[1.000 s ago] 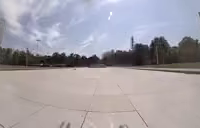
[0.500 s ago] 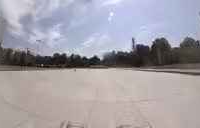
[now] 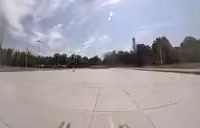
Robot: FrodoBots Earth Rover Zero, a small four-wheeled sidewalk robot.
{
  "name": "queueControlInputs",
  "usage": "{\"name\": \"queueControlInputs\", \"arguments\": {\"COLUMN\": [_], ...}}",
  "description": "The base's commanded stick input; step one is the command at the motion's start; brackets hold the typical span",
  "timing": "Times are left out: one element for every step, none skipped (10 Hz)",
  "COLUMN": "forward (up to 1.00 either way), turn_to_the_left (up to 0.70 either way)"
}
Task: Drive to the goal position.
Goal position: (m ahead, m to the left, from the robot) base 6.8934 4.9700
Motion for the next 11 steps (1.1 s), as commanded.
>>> {"name": "queueControlInputs", "arguments": {"forward": [0.7, 0.7, 0.7, 0.7, 0.7, 0.7, 0.7, 0.7, 0.7, 0.7, 0.7], "turn_to_the_left": [0.0, 0.0, 0.0, 0.0, 0.0, 0.0, 0.0, 0.0, 0.0, 0.0, 0.0]}}
